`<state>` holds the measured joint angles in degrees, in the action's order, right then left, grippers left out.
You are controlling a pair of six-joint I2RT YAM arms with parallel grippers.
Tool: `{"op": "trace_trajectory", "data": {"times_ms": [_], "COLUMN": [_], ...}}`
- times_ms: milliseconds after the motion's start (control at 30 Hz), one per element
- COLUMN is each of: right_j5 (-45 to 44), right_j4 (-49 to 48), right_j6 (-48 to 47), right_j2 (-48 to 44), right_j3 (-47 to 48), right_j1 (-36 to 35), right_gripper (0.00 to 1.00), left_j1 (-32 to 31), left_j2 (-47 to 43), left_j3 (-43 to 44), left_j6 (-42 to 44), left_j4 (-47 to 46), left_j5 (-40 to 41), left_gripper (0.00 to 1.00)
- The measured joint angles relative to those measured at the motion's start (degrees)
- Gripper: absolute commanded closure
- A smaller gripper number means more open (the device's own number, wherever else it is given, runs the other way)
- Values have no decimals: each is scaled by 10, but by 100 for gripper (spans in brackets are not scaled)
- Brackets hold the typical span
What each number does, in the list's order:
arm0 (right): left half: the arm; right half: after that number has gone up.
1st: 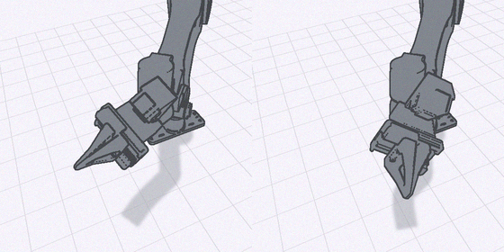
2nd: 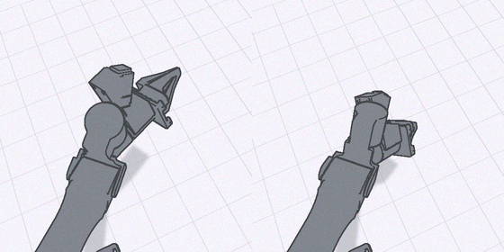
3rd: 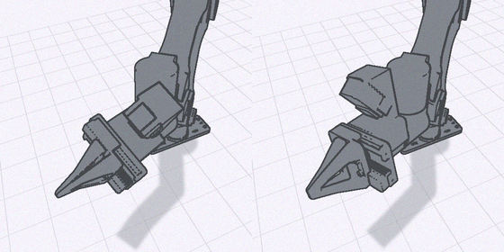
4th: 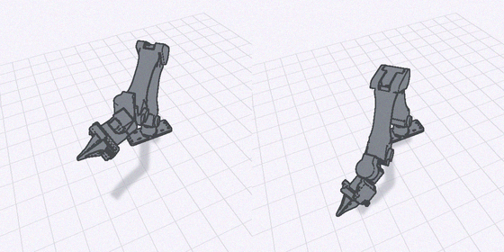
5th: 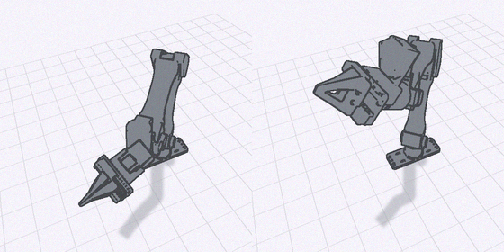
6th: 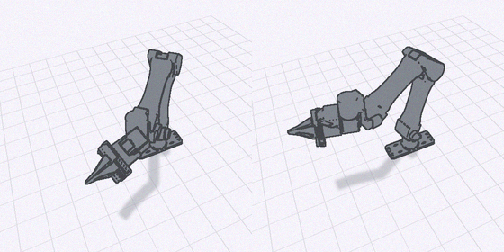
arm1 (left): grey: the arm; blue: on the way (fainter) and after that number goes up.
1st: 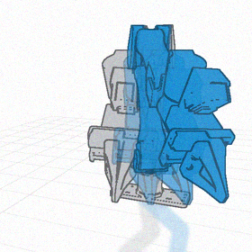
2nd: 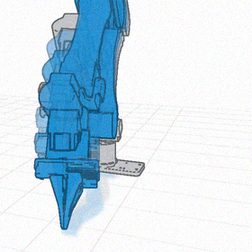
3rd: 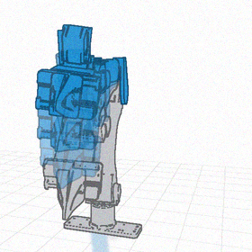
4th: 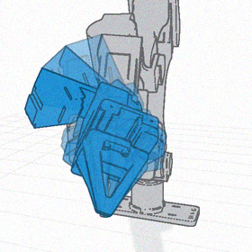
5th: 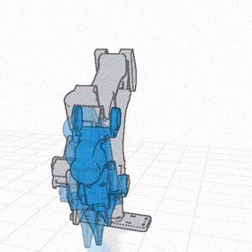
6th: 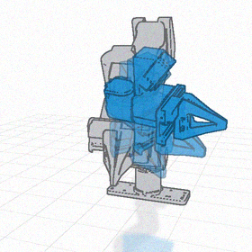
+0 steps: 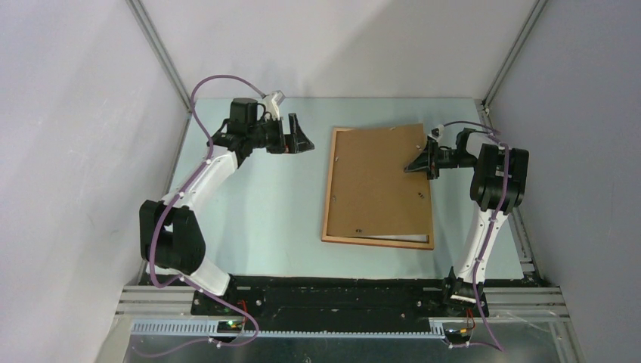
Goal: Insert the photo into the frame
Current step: Place the photo frame item in the photo frame.
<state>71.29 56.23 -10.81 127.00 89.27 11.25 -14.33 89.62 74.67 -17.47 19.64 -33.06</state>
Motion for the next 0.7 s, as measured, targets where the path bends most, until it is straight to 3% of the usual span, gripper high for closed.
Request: {"op": "trace_trajectory", "data": {"times_ms": [100, 200, 700], "right_j5": [-15, -33, -162], "right_j4": [-13, -27, -69], "right_j6": [13, 24, 70], "right_j2": [0, 0, -23], "right_j3": [-1, -4, -13], "right_j1": [-1, -3, -31], "right_gripper": [48, 41, 25], "left_j1": [0, 0, -9], "left_j2": [0, 0, 16], "left_j3": [0, 0, 0], "left_j6": [0, 0, 0], "left_j4": [0, 0, 0], "left_j5": [0, 0, 28], "left_gripper": [2, 2, 2]}}
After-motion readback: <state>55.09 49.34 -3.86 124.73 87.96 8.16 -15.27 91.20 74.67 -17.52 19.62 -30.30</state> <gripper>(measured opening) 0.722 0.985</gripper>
